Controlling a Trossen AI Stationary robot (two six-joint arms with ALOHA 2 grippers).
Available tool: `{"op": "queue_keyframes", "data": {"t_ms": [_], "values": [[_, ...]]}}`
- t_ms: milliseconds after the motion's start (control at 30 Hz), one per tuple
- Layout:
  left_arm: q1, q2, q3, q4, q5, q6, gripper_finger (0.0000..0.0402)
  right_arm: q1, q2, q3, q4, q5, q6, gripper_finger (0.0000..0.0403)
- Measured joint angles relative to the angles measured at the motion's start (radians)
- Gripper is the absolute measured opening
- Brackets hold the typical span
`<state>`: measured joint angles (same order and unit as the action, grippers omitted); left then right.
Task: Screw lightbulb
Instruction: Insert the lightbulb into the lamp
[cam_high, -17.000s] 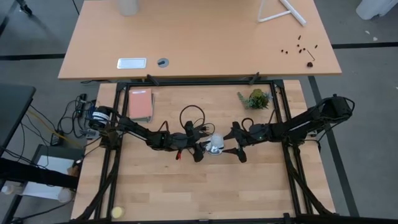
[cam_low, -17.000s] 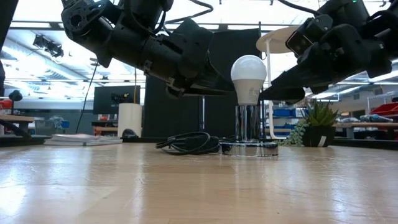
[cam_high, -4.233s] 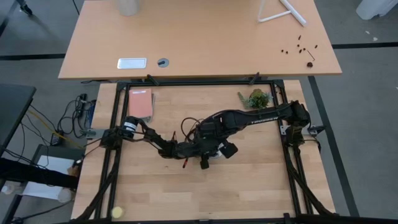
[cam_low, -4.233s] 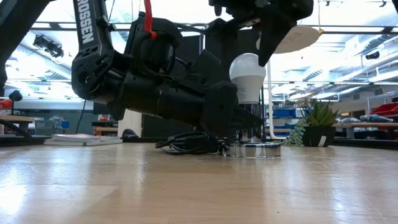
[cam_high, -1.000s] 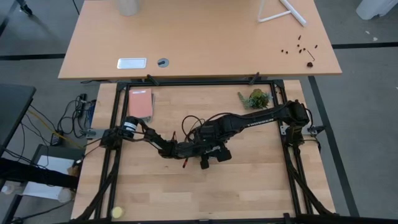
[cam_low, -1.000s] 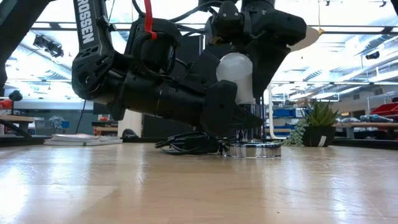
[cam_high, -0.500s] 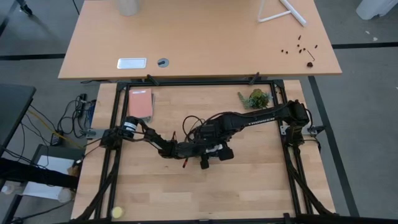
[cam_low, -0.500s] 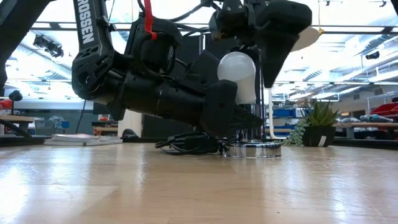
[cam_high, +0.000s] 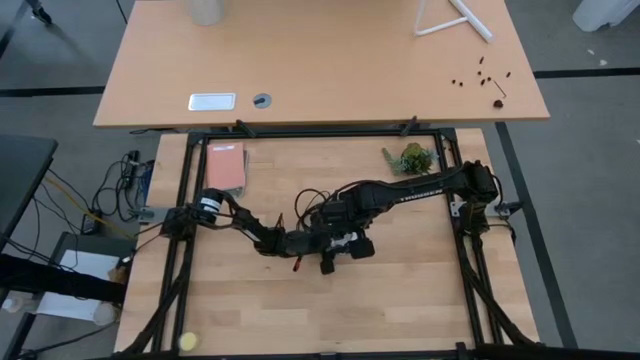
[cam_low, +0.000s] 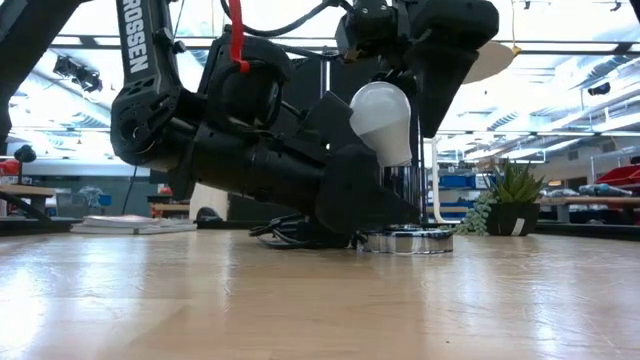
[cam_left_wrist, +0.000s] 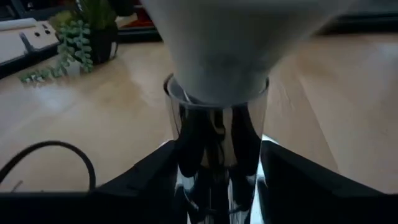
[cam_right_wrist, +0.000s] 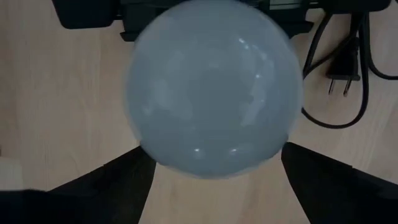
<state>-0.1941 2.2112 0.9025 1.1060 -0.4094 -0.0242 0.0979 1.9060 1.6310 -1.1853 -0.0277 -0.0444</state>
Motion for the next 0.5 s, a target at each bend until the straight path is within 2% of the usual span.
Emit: {"op": "queue_keyframes", "data": {"t_ms": [233, 500], "values": [[0.000, -0.011, -0.018, 0.014, 0.001, 0.001, 0.0273, 0.001, -0.002, 0.000, 0.002, 0.000, 0.012, 0.0352], [-0.005, -0.078, -0.079, 0.025, 0.003, 0.017, 0.0278, 0.001, -0.056, 0.000, 0.000, 0.000, 0.034, 0.0352]]}}
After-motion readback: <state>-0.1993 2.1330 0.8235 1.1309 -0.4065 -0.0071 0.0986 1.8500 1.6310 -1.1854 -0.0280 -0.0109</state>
